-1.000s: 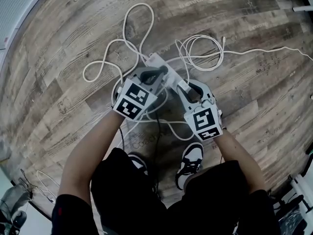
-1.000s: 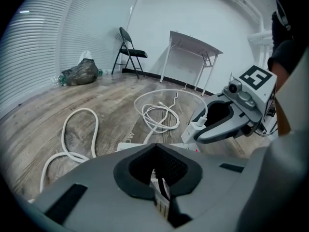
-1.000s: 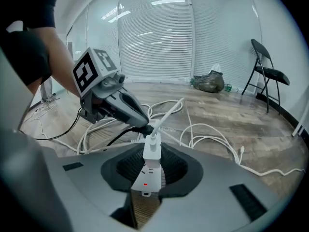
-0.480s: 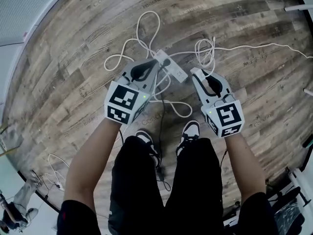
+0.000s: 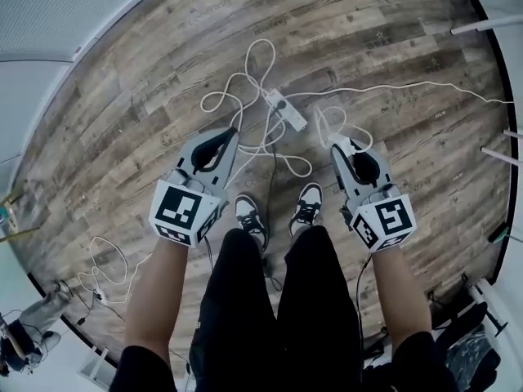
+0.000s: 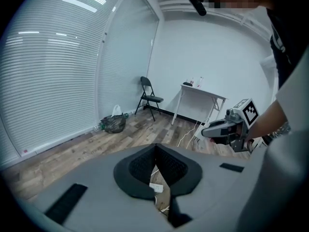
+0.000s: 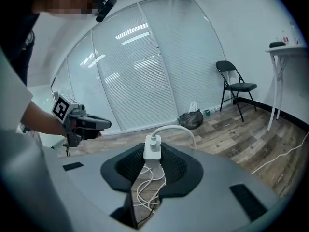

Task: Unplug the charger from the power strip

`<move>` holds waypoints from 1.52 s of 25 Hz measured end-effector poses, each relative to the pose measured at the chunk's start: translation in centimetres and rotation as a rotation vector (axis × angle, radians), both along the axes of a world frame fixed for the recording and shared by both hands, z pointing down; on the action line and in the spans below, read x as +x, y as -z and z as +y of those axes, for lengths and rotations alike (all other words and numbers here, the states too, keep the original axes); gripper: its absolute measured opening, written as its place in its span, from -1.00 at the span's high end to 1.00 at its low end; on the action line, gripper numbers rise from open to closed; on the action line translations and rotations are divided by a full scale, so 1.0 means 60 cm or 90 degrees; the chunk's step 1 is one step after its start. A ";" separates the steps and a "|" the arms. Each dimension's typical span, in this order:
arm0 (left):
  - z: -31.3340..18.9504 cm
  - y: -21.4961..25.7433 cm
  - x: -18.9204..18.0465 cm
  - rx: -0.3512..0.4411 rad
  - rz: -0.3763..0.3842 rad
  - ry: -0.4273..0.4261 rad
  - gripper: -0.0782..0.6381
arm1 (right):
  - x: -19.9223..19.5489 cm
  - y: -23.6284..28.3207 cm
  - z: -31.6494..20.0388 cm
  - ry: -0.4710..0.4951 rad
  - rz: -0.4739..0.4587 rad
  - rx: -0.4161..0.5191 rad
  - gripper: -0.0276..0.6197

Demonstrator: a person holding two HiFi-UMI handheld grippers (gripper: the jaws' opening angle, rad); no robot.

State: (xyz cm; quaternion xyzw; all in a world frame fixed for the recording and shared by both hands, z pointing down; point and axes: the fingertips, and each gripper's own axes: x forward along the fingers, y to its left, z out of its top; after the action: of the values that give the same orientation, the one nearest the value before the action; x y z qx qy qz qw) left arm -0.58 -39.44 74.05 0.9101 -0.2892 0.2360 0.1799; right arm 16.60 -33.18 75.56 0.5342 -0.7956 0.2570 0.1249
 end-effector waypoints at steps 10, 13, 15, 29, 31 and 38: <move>0.084 0.440 -0.081 0.054 0.055 0.086 0.72 | -0.034 0.434 0.061 -0.030 -0.024 0.022 0.58; 0.098 0.565 -0.098 0.080 0.079 0.122 0.72 | -0.031 0.570 0.077 -0.035 -0.023 0.064 0.58; 0.106 0.629 -0.115 0.084 0.096 0.160 0.72 | -0.028 0.643 0.086 -0.032 -0.022 0.096 0.58; 0.193 0.922 -0.134 0.190 0.155 0.175 0.72 | -0.011 0.966 0.149 -0.044 0.041 0.250 0.58; 0.197 0.957 -0.136 0.217 0.148 0.166 0.72 | -0.019 1.004 0.159 -0.039 0.039 0.276 0.58; 0.224 1.023 -0.128 0.255 0.176 0.134 0.72 | -0.049 1.075 0.178 -0.018 0.062 0.339 0.58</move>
State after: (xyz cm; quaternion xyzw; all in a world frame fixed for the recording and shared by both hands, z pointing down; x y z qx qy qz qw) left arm -8.24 -26.00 12.69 0.9162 -0.3957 0.0278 0.0576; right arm 13.67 -22.48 11.04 0.5710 -0.8207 0.0145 0.0144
